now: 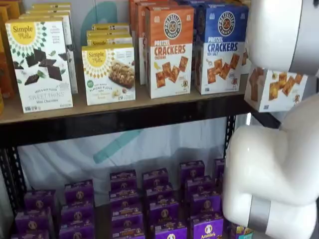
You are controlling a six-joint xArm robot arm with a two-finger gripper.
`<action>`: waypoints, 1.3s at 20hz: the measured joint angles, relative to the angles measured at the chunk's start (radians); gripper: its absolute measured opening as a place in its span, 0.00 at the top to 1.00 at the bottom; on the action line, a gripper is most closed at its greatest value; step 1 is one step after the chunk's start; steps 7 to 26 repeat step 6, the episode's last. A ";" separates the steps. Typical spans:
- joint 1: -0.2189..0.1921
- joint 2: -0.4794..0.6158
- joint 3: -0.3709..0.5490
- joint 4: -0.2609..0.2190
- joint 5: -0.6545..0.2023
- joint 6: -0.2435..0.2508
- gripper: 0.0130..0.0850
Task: Retrieve the yellow and white box located on the top shelf, the sixth one from the left
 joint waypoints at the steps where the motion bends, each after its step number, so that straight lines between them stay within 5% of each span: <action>1: 0.005 -0.010 0.010 -0.001 0.002 0.005 0.33; 26: 0.025 -0.050 0.052 -0.004 0.010 0.024 0.33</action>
